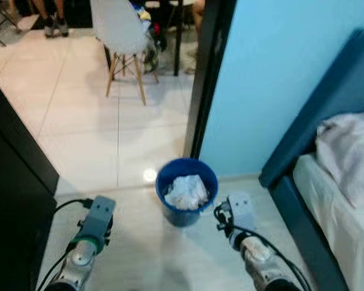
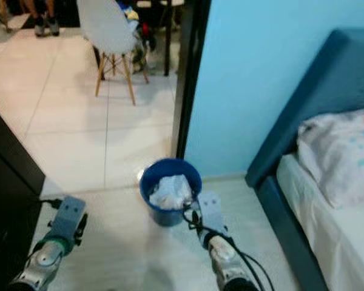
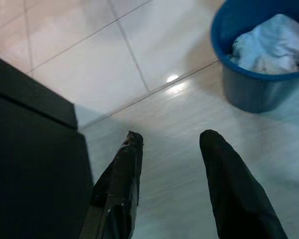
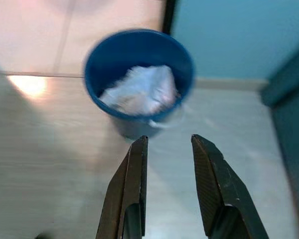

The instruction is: Clean up the room

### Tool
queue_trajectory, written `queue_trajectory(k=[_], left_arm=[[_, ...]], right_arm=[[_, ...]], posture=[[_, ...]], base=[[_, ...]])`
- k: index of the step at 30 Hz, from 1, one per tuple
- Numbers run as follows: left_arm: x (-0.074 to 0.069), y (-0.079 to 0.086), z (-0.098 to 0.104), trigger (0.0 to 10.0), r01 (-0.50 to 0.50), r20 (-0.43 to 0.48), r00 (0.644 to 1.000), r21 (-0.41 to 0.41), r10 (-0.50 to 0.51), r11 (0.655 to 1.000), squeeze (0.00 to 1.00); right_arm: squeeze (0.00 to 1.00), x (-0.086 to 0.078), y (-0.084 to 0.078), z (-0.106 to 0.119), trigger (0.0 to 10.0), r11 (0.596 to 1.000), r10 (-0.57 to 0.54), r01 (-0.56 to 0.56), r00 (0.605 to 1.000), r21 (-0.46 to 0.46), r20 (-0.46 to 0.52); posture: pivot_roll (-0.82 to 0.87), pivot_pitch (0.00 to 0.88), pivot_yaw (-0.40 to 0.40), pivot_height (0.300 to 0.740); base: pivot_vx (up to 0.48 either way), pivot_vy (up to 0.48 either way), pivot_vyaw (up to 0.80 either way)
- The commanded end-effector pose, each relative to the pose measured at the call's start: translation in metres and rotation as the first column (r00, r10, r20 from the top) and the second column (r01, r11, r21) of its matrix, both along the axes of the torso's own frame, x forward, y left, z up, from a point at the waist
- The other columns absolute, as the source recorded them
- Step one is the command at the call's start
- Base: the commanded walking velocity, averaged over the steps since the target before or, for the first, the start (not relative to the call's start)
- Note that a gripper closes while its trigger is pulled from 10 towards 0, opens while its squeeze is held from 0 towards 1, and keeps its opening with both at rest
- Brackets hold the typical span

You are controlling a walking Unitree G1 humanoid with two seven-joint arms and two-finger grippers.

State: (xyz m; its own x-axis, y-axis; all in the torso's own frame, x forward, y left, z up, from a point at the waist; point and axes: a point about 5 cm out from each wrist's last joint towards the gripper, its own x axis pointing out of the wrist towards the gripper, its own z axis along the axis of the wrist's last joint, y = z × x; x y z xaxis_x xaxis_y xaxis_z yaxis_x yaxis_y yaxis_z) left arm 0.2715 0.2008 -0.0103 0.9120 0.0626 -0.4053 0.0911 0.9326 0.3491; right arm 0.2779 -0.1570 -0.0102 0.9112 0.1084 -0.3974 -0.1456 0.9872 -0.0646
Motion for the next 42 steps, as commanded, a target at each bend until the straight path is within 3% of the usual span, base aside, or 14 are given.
queue_trajectory(k=[1, 31, 42], left_arm=[[-0.006, 0.004, -0.005, 10.0, 0.002, -0.029, 1.000, 0.015, -0.002, 1.000, 0.00], [-0.001, -0.003, -0.008, 10.0, -0.013, -0.102, 0.995, -0.068, 0.006, 0.998, 0.00], [0.003, -0.011, -0.005, 10.0, 0.019, -0.088, 0.996, -0.100, -0.028, 0.995, 0.00]], right_arm=[[0.00, -0.005, 0.005, -0.006, 10.0, 1.000, 0.014, -0.014, 0.999, 0.001, -0.036], [0.00, -0.005, 0.003, -0.007, 10.0, 1.000, -0.007, 0.007, 0.999, 0.015, -0.051], [0.00, -0.004, 0.002, -0.006, 10.0, 1.000, -0.011, 0.012, 0.999, 0.018, -0.045]], posture=[[0.01, 0.000, 0.029, 0.740], [0.01, 0.000, 0.029, 0.740], [0.01, 0.002, 0.028, 0.740]], base=[[0.000, 0.000, 0.00], [0.000, 0.000, -0.75], [0.000, 0.000, -0.80]])
